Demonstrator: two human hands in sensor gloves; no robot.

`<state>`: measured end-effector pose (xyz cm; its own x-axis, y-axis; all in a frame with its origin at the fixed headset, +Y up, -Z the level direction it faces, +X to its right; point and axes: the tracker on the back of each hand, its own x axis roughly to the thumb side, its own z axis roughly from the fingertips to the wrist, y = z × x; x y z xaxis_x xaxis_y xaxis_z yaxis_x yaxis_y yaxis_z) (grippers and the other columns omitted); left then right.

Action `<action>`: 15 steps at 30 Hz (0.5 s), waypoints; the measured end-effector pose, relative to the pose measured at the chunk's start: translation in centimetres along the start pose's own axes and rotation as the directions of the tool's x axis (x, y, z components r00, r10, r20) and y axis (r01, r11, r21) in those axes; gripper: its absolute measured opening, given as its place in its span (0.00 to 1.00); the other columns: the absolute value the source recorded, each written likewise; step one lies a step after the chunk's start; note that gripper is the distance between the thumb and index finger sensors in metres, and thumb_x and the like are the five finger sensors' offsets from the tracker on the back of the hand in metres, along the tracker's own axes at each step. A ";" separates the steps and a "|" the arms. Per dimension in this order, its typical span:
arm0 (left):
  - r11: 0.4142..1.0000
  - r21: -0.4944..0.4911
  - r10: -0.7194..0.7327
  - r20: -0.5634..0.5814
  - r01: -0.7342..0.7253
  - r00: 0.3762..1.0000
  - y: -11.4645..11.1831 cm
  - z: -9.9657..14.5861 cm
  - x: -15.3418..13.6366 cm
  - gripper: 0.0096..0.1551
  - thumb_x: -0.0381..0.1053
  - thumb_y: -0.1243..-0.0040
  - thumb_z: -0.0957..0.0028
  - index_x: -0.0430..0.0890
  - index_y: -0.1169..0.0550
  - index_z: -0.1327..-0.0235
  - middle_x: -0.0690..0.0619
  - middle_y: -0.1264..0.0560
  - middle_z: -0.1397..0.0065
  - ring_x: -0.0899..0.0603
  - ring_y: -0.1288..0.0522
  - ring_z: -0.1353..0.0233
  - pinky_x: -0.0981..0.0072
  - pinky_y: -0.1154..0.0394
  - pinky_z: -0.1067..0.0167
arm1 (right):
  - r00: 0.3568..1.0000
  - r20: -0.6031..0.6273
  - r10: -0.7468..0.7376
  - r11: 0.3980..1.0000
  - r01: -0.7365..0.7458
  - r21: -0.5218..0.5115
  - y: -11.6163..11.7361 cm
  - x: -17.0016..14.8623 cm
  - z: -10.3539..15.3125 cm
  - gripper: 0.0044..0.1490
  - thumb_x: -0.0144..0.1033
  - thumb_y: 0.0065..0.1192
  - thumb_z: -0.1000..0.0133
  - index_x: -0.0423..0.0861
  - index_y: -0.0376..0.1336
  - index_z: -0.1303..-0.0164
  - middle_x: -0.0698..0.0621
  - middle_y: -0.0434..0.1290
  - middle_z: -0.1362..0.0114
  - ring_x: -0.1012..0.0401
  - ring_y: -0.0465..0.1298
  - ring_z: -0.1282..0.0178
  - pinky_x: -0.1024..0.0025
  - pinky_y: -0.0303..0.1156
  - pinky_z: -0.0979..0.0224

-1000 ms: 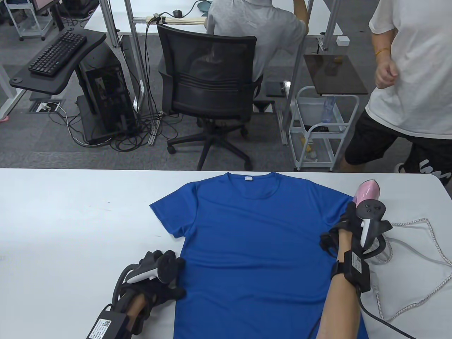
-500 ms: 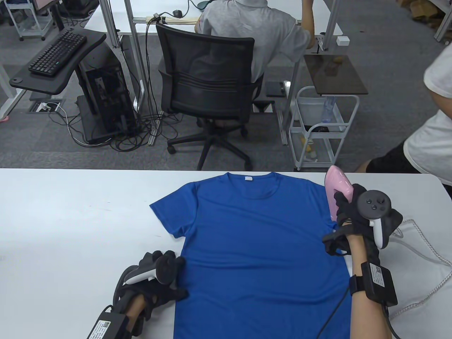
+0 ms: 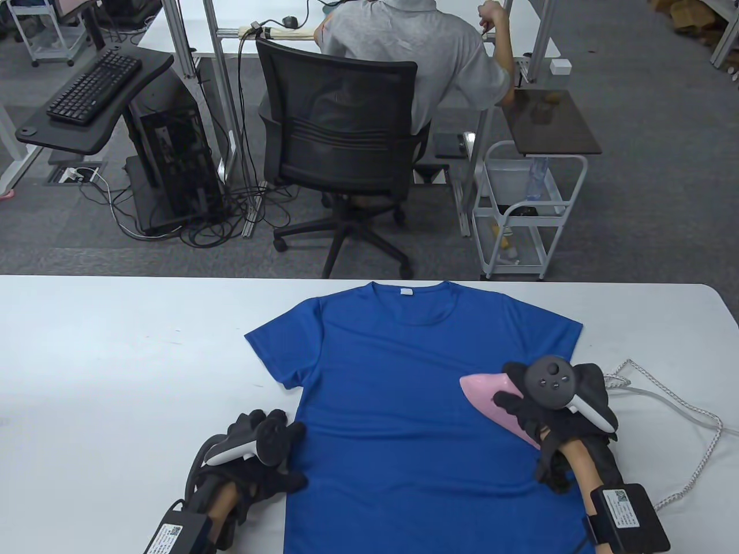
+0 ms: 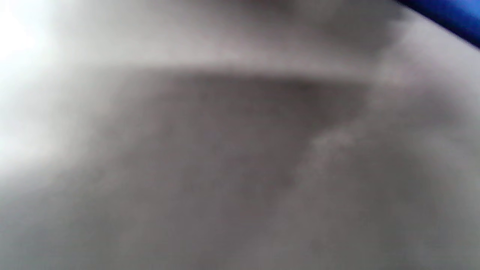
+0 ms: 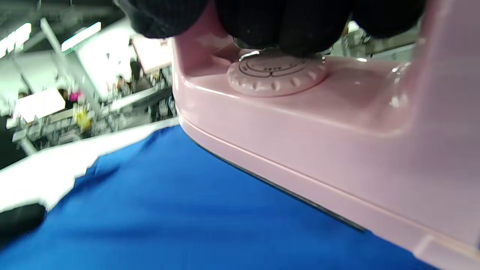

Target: Iron t-shirt with electric iron on table

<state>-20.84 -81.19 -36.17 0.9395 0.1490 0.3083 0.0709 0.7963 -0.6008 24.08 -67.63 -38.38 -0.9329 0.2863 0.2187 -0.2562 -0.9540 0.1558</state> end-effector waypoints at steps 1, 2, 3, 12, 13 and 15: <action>1.000 0.002 0.003 0.004 -0.003 1.000 0.0 0.0 0.0 0.56 0.78 0.58 0.53 0.60 0.67 0.23 0.48 0.74 0.18 0.29 0.73 0.21 0.30 0.65 0.32 | 0.999 0.005 0.039 0.998 -0.040 0.042 0.9 0.2 0.3 0.44 0.46 0.58 0.51 0.37 0.60 0.26 0.38 0.72 0.38 0.45 0.77 0.46 0.43 0.73 0.38; 1.000 0.006 0.006 0.007 -0.006 1.000 -0.1 0.0 0.0 0.56 0.77 0.57 0.52 0.59 0.67 0.23 0.48 0.74 0.18 0.29 0.73 0.21 0.30 0.65 0.32 | 0.997 0.006 0.080 0.993 -0.081 0.081 1.7 0.3 0.4 0.44 0.47 0.58 0.51 0.38 0.60 0.26 0.39 0.72 0.38 0.46 0.77 0.47 0.43 0.73 0.38; 1.000 0.007 0.008 0.009 -0.008 1.000 -0.1 0.0 -0.1 0.56 0.77 0.57 0.52 0.59 0.67 0.22 0.48 0.74 0.18 0.29 0.73 0.21 0.30 0.66 0.32 | 0.992 0.004 0.125 0.985 -0.125 0.122 2.4 0.2 0.6 0.44 0.47 0.58 0.51 0.38 0.60 0.26 0.39 0.72 0.38 0.46 0.77 0.47 0.43 0.73 0.39; 1.000 0.012 0.005 0.004 -0.005 1.000 0.0 0.0 -0.1 0.58 0.78 0.56 0.55 0.59 0.67 0.23 0.48 0.73 0.18 0.29 0.72 0.20 0.30 0.65 0.31 | 0.991 -0.071 0.110 0.981 -0.097 0.165 4.7 -2.1 1.8 0.46 0.50 0.52 0.52 0.39 0.59 0.24 0.38 0.71 0.36 0.44 0.75 0.45 0.42 0.71 0.38; 1.000 0.013 0.004 0.003 -0.004 1.000 0.0 0.0 -0.1 0.58 0.78 0.56 0.55 0.59 0.66 0.23 0.48 0.73 0.18 0.30 0.72 0.20 0.30 0.65 0.31 | 0.991 -0.072 0.115 0.980 -0.101 0.173 4.7 -2.1 2.0 0.46 0.50 0.51 0.52 0.39 0.58 0.24 0.38 0.71 0.36 0.44 0.75 0.45 0.42 0.71 0.38; 1.000 0.015 0.001 -0.002 -0.001 1.000 0.0 0.0 -0.1 0.58 0.78 0.55 0.55 0.59 0.66 0.23 0.48 0.72 0.18 0.30 0.72 0.20 0.31 0.64 0.31 | 0.992 -0.064 0.110 0.976 -0.096 0.196 4.8 -2.0 2.9 0.46 0.50 0.49 0.52 0.39 0.58 0.24 0.38 0.71 0.36 0.44 0.75 0.45 0.41 0.70 0.37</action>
<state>-20.94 -81.16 -36.19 0.9402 0.1483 0.3065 0.0653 0.8048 -0.5899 25.49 -72.50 -35.25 -0.9697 0.1730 0.1727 -0.1110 -0.9411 0.3194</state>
